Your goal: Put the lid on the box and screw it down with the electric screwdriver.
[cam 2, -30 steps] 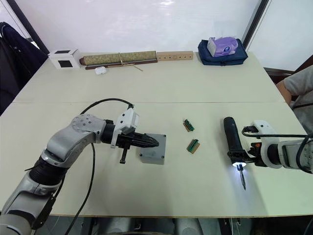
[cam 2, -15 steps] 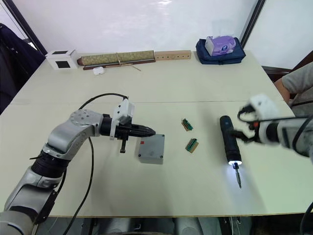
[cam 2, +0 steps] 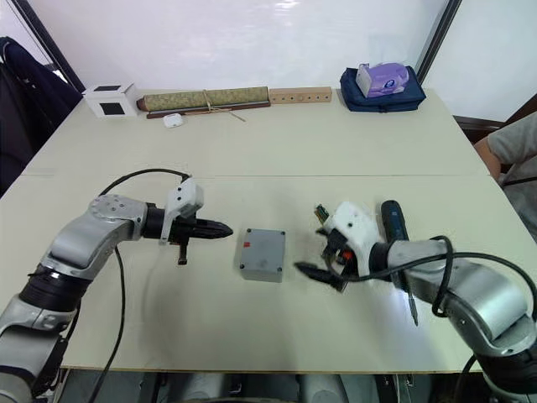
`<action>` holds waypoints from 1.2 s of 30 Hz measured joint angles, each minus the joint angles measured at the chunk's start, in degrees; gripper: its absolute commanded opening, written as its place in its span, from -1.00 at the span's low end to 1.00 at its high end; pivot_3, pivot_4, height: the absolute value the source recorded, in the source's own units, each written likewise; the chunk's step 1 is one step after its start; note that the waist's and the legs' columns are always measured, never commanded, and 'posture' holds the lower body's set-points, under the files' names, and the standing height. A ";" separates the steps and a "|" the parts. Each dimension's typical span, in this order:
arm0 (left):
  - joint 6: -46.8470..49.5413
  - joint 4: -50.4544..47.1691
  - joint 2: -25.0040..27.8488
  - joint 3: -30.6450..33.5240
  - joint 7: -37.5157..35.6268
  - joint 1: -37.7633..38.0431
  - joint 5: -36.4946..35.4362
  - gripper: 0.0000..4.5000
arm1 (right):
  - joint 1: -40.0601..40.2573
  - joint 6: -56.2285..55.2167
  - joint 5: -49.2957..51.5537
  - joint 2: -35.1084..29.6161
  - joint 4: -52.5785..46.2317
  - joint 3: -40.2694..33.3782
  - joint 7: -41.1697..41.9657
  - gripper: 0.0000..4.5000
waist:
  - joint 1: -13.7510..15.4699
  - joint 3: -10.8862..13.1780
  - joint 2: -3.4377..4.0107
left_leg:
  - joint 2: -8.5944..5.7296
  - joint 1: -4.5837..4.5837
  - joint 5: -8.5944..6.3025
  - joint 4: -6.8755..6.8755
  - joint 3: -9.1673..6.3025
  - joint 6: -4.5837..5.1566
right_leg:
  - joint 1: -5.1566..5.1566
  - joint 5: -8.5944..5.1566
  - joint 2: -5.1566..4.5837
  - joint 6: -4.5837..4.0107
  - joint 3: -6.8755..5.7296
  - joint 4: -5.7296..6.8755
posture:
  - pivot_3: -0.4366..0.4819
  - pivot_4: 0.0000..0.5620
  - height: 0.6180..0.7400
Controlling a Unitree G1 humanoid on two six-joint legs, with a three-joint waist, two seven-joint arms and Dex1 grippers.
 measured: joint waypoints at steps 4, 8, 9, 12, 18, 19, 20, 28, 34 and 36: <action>-0.96 -0.82 -0.88 -1.77 0.68 0.55 2.41 -1.00 | 0.67 2.61 0.15 0.87 -0.89 2.11 -0.42 0.98 | -0.06 -0.01 -0.01 | 0.00 0.04 0.00 0.00 0.00 0.00 | 0.02 0.00 0.04 0.00 0.00 0.00 | -0.05 -0.47 1.00; -0.45 -1.20 -3.25 -4.72 2.38 2.02 3.94 -1.00 | 1.29 6.03 1.76 1.55 -0.97 4.84 0.07 0.98 | -0.05 0.01 -0.04 | 0.00 0.03 0.00 0.00 0.00 0.00 | 0.00 0.00 0.06 0.00 0.00 0.04 | -0.05 -0.47 1.00; -0.10 -1.48 -3.25 -5.03 2.39 2.08 3.98 -1.00 | 1.49 6.73 2.39 1.60 -1.00 4.95 0.42 0.98 | -0.11 0.01 -0.04 | 0.01 0.03 0.00 0.01 -0.01 0.00 | 0.00 0.00 0.06 -0.01 0.01 0.05 | -0.05 -0.47 1.00; 0.15 -1.20 -4.64 -5.03 3.12 1.23 4.65 -1.00 | 1.27 8.53 3.98 3.91 -0.92 4.94 -0.02 0.98 | -0.06 0.00 -0.05 | -0.01 0.06 0.00 0.03 -0.02 0.00 | 0.01 0.00 0.08 -0.01 0.00 0.09 | -0.05 -0.47 1.00; 0.52 1.57 -9.01 -5.44 3.97 -1.51 4.87 -1.00 | 0.57 11.27 6.16 9.15 -0.69 5.08 -3.08 0.98 | 0.00 -0.01 -0.07 | -0.07 0.04 0.00 0.07 -0.02 0.00 | 0.04 0.00 0.03 0.00 -0.01 0.08 | -0.05 -0.47 1.00; 0.26 2.80 -9.61 -5.41 4.21 -2.20 5.16 -1.00 | 0.56 11.66 6.38 10.64 -0.51 5.11 -3.88 0.98 | 0.00 -0.01 -0.07 | -0.09 0.04 0.00 0.07 -0.02 0.00 | 0.03 0.00 0.06 0.00 -0.01 0.09 | -0.05 -0.47 1.00; 0.10 3.70 -10.10 -5.41 4.35 -2.79 5.39 -1.00 | 0.52 11.87 6.73 11.65 -0.25 5.22 -4.50 0.98 | -0.01 -0.01 -0.07 | -0.09 0.05 0.00 0.07 -0.04 0.00 | 0.03 0.00 0.08 0.00 -0.02 0.11 | -0.05 -0.47 1.00; -4.74 9.36 -11.87 -5.65 4.43 -5.54 8.00 -1.00 | -0.40 13.79 8.71 16.06 -0.63 4.35 -8.39 0.98 | -0.11 -0.01 -0.07 | -0.09 0.06 0.01 0.08 -0.03 -0.01 | 0.02 0.01 0.07 0.00 -0.02 0.14 | -0.05 -0.47 1.00; -0.90 6.71 -5.10 -0.81 3.11 -0.57 5.92 -1.00 | 1.46 6.82 11.12 4.27 -6.09 -6.40 0.22 0.98 | -0.67 -0.04 -0.11 | 0.02 0.14 0.00 0.01 -0.02 0.00 | 0.04 0.00 0.11 -0.01 0.00 0.11 | -0.05 -0.47 1.00; 1.45 2.46 -3.72 -0.91 1.53 3.76 4.48 -1.00 | 1.34 3.95 7.21 1.44 -3.71 -4.74 2.04 0.98 | -0.37 -0.04 -0.10 | 0.05 0.13 0.00 0.02 -0.02 -0.01 | 0.03 0.00 0.10 -0.01 0.00 0.17 | -0.05 -0.47 1.00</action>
